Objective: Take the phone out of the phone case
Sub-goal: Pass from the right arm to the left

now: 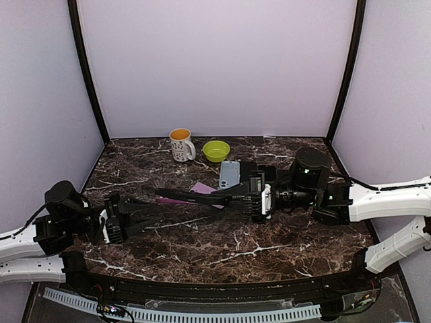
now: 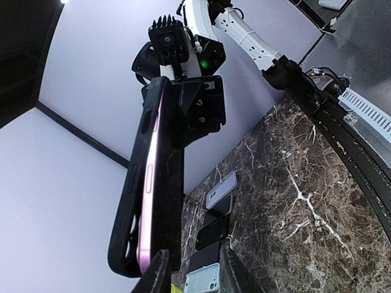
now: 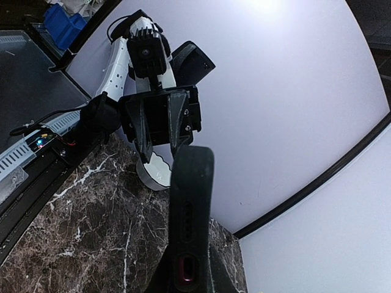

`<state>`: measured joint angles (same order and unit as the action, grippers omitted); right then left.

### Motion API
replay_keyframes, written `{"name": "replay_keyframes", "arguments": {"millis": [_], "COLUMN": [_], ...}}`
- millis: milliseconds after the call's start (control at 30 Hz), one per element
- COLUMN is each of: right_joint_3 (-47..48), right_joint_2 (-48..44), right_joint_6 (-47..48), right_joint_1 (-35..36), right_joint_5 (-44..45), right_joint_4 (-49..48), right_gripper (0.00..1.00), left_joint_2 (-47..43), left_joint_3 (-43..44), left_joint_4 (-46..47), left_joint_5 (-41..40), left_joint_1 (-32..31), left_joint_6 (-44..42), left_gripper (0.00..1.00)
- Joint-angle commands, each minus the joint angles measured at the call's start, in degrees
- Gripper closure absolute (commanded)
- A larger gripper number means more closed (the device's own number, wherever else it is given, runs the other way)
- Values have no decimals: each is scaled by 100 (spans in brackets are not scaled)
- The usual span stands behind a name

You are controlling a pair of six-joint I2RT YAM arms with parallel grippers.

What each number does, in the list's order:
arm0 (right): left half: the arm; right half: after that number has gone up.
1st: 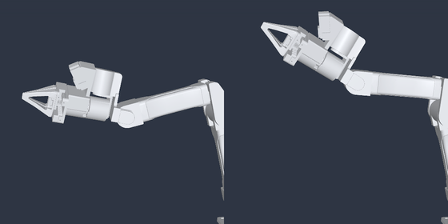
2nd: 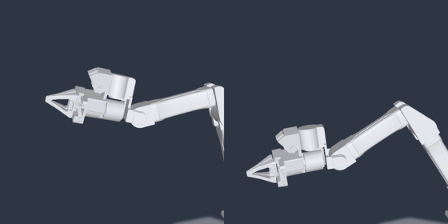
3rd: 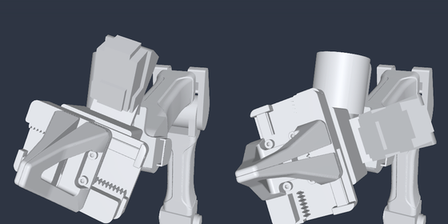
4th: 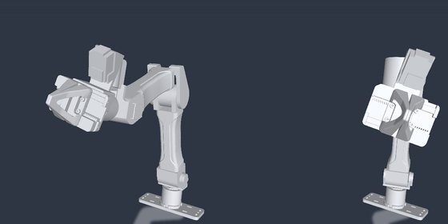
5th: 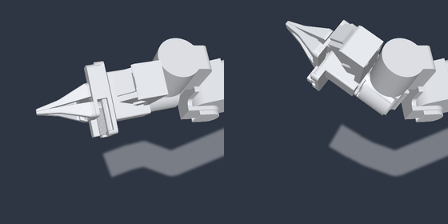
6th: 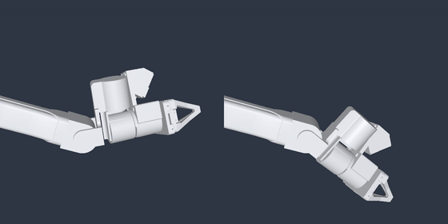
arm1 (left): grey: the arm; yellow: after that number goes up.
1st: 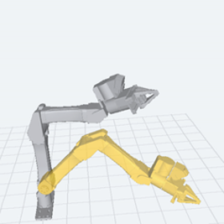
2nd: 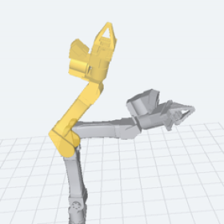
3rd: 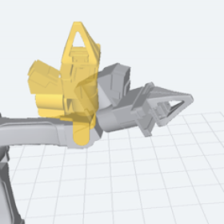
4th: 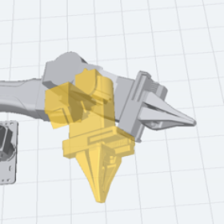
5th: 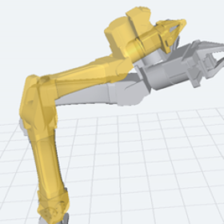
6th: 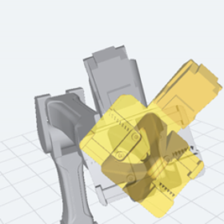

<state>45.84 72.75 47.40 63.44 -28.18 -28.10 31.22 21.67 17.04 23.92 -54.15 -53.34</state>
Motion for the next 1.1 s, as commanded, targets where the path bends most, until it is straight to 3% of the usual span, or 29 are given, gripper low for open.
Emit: {"name": "replay_keyframes", "arguments": {"millis": [0, 300, 600, 1067], "right_joint_3": [155, 78, 239, 407], "right_joint_2": [-217, -227, -186, 162], "right_joint_6": [-97, 19, 0, -181], "right_joint_1": [67, 72, 96, 253], "right_joint_5": [-173, -54, -477, -890], "right_joint_4": [-580, -426, -114, -470], "right_gripper": [100, 100, 100, 100], "left_joint_2": [55, -120, -31, 172], "left_joint_3": [-33, -95, -89, -66], "left_joint_4": [109, 230, 214, 152], "left_joint_5": [17, -49, -2, 182], "left_joint_1": [39, 34, 35, 36], "left_joint_6": [-35, -24, -9, 17], "left_gripper": [69, 68, 68, 68]}}
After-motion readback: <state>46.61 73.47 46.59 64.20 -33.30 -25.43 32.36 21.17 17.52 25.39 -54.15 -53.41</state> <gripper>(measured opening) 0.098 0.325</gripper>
